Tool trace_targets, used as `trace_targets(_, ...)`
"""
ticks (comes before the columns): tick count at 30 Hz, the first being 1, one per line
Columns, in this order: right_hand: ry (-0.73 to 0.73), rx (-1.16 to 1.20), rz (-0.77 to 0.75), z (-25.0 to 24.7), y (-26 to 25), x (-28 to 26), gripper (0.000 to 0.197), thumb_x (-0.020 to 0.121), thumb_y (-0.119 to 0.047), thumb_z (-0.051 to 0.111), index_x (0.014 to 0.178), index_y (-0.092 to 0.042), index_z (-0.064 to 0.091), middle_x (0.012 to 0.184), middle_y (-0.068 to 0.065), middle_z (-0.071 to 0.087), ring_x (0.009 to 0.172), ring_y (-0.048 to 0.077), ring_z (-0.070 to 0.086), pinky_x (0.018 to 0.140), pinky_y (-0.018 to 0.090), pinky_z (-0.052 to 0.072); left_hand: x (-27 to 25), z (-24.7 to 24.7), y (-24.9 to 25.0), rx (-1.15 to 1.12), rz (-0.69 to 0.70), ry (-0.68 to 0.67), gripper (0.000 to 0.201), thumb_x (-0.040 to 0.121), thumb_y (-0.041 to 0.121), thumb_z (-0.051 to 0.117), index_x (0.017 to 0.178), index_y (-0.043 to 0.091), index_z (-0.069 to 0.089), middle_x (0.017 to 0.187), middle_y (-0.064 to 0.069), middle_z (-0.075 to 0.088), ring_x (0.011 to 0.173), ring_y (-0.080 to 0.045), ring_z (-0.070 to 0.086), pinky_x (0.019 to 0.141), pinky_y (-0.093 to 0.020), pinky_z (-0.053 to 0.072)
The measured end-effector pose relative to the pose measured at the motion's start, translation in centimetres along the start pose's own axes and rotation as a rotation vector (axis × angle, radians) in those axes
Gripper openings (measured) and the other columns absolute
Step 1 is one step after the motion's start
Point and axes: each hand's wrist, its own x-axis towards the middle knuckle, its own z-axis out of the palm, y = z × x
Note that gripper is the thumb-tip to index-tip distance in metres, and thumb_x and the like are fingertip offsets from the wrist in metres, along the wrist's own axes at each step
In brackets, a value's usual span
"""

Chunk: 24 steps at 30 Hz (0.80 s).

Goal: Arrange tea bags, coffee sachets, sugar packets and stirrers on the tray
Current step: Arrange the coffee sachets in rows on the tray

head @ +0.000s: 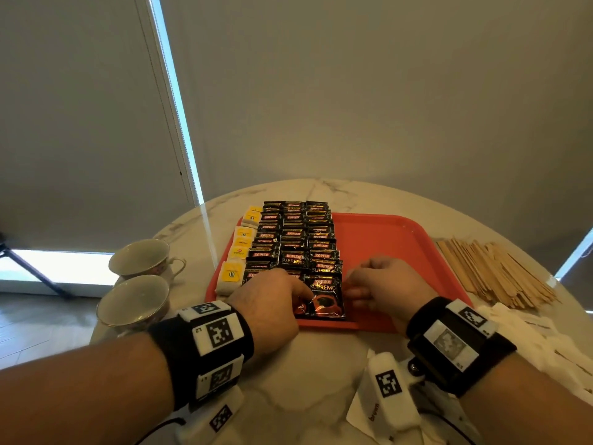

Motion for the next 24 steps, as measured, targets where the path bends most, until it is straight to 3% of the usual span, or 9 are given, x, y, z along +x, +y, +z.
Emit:
trace_targets(9, 0.011, 0.057, -0.023, 1.1, -0.4, 0.7, 0.007, 0.097, -0.006, 0.061, 0.101, -0.007, 0.066, 0.072, 0.006, 0.06, 0.055, 0.014, 0.051, 0.049, 0.027, 0.042, 0.5, 0.2, 0.0, 0.055, 0.006, 0.002, 0.065, 0.093, 0.009, 0.069, 0.147, 0.042, 0.053, 0.134, 0.01, 0.056, 0.125, -0.012, 0.053, 0.103, -0.029, 0.048)
trace_targets(12, 0.072, 0.13, -0.05, 1.2, -0.8, 0.9, 0.005, 0.097, -0.012, 0.062, 0.101, -0.013, 0.065, 0.081, 0.004, 0.064, 0.066, 0.014, 0.057, 0.058, 0.03, 0.048, 0.5, 0.2, -0.2, 0.039, 0.005, 0.009, 0.065, 0.092, 0.012, 0.071, 0.147, 0.042, 0.052, 0.135, 0.01, 0.055, 0.125, -0.012, 0.053, 0.105, -0.031, 0.05)
trace_targets(14, 0.087, 0.198, -0.048, 1.4, -1.3, 1.2, 0.007, 0.099, -0.018, 0.061, 0.106, -0.017, 0.063, 0.093, 0.003, 0.066, 0.086, 0.018, 0.066, 0.077, 0.037, 0.055, 0.6, 0.1, -0.3, 0.022, -0.002, 0.028, 0.068, 0.089, 0.014, 0.075, 0.146, 0.04, 0.052, 0.136, 0.011, 0.053, 0.125, -0.012, 0.053, 0.107, -0.034, 0.051)
trace_targets(16, 0.058, 0.287, -0.02, 1.7, -1.8, 1.5, 0.006, 0.101, -0.021, 0.06, 0.106, -0.018, 0.061, 0.102, 0.004, 0.068, 0.104, 0.018, 0.064, 0.096, 0.044, 0.053, 0.7, -0.1, -0.5, 0.018, -0.015, 0.044, 0.073, 0.085, 0.017, 0.08, 0.147, 0.039, 0.05, 0.136, 0.011, 0.05, 0.125, -0.011, 0.052, 0.105, -0.031, 0.051)
trace_targets(17, 0.032, 0.326, -0.005, 1.9, -2.0, 1.5, 0.004, 0.102, -0.021, 0.059, 0.104, -0.019, 0.06, 0.103, 0.003, 0.068, 0.101, 0.014, 0.064, 0.093, 0.042, 0.054, 0.8, -0.1, -0.6, 0.022, -0.018, 0.045, 0.075, 0.083, 0.02, 0.082, 0.148, 0.038, 0.05, 0.135, 0.011, 0.05, 0.125, -0.011, 0.051, 0.105, -0.03, 0.05)
trace_targets(19, -0.003, 0.362, 0.009, 2.3, -2.0, 1.6, 0.002, 0.103, -0.02, 0.057, 0.103, -0.019, 0.058, 0.1, 0.001, 0.069, 0.085, 0.009, 0.065, 0.076, 0.031, 0.056, 0.8, -0.3, -0.8, 0.03, -0.022, 0.042, 0.076, 0.081, 0.024, 0.084, 0.148, 0.036, 0.05, 0.135, 0.012, 0.049, 0.125, -0.011, 0.051, 0.106, -0.031, 0.05)
trace_targets(21, -0.014, 0.382, 0.023, 2.4, -2.0, 1.8, 0.003, 0.103, -0.02, 0.056, 0.105, -0.018, 0.058, 0.096, -0.002, 0.069, 0.082, 0.009, 0.065, 0.068, 0.027, 0.052, 0.9, -0.4, -0.9, 0.03, -0.024, 0.034, 0.076, 0.081, 0.026, 0.085, 0.148, 0.035, 0.051, 0.136, 0.012, 0.049, 0.125, -0.011, 0.051, 0.107, -0.032, 0.05)
trace_targets(24, -0.033, 0.418, 0.037, 2.1, -2.3, 2.4, 0.023, 0.103, -0.025, 0.056, 0.123, -0.013, 0.057, 0.117, -0.002, 0.066, 0.111, 0.017, 0.063, 0.086, 0.032, 0.051, 0.9, -0.5, -1.0, 0.019, -0.021, 0.029, 0.073, 0.081, 0.026, 0.086, 0.146, 0.034, 0.053, 0.136, 0.014, 0.05, 0.122, -0.008, 0.052, 0.104, -0.028, 0.051)
